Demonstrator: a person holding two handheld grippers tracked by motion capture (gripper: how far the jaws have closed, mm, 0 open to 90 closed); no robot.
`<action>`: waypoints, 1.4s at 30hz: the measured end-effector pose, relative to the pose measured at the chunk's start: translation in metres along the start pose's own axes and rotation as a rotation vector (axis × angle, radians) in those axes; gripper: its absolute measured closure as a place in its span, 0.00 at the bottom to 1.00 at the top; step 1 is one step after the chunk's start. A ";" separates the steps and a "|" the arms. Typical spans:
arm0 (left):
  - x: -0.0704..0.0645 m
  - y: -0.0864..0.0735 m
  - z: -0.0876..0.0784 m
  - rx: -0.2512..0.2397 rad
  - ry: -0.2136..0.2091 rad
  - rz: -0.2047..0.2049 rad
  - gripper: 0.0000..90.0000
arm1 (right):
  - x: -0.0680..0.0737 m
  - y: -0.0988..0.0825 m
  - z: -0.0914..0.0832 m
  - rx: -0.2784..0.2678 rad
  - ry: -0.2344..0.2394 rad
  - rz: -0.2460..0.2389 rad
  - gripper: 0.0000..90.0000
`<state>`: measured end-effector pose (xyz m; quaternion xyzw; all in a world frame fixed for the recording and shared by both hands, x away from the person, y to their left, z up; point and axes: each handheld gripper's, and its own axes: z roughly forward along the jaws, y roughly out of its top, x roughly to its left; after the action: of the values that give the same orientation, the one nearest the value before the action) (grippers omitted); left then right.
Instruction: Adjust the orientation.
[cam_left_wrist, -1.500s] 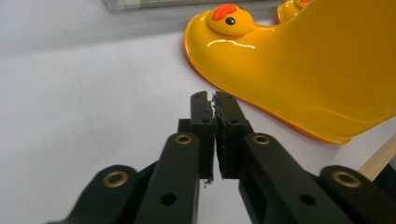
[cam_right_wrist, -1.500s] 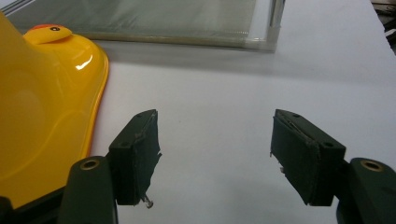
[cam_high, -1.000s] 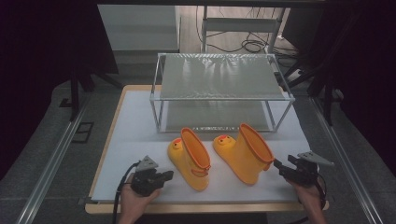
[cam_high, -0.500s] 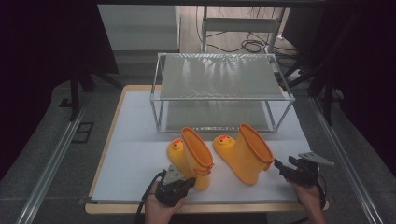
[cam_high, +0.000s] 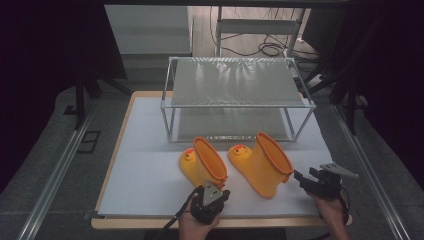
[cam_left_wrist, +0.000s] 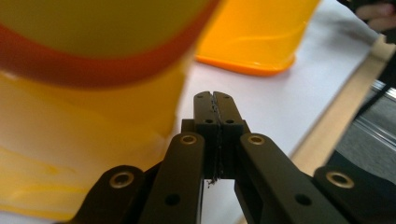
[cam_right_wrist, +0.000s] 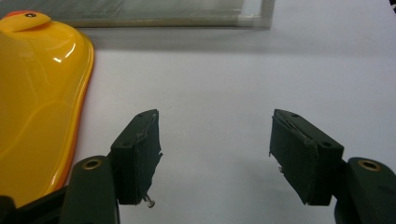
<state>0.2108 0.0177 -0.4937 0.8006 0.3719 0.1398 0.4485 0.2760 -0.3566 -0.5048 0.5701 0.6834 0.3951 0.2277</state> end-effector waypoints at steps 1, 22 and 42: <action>0.001 0.000 0.000 0.001 -0.002 -0.001 1.00 | 0.000 0.000 0.000 0.001 -0.002 -0.001 0.37; 0.052 -0.039 -0.066 -0.018 0.024 -0.117 1.00 | -0.003 0.000 -0.001 0.000 -0.003 0.010 0.37; 0.105 -0.059 -0.108 0.027 0.028 -0.190 0.61 | -0.003 0.000 -0.001 -0.006 0.013 0.001 0.37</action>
<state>0.1949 0.1788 -0.4929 0.7657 0.4543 0.1026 0.4437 0.2761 -0.3601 -0.5045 0.5672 0.6835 0.4010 0.2244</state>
